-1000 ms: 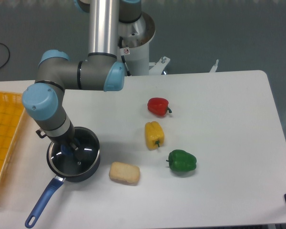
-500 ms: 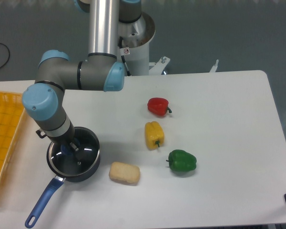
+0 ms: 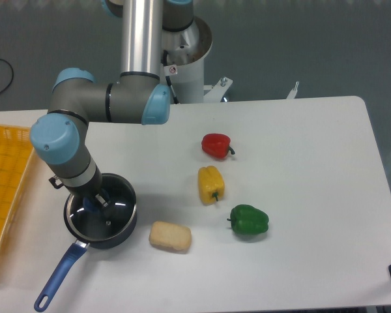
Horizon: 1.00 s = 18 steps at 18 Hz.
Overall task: Open the lid
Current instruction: 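Close the gripper around the blue lid knob, then lift the glass lid off the saucepan and move it toward the peppers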
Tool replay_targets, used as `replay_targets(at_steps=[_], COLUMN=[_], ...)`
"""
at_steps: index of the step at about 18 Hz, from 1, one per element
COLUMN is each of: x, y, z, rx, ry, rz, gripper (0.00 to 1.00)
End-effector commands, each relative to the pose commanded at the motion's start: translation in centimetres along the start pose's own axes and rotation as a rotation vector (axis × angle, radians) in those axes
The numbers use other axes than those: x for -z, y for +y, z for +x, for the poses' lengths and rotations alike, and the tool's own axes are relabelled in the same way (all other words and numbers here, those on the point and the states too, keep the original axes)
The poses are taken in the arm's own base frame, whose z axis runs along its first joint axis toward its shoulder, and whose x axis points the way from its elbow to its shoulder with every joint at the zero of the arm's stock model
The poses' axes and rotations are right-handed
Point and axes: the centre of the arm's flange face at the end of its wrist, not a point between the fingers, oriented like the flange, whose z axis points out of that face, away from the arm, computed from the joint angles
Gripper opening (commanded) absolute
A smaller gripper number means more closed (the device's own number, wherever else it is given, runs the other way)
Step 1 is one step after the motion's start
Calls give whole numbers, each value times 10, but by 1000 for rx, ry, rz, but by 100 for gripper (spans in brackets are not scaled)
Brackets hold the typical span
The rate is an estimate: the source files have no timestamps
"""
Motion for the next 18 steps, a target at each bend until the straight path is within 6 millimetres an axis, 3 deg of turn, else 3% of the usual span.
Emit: replay_targets(at_steps=[9,18], x=[-1,3], y=[0,0], z=[0,0], rx=[2,2], ry=[1,-1], rz=[-1,5], gripper=[62,62])
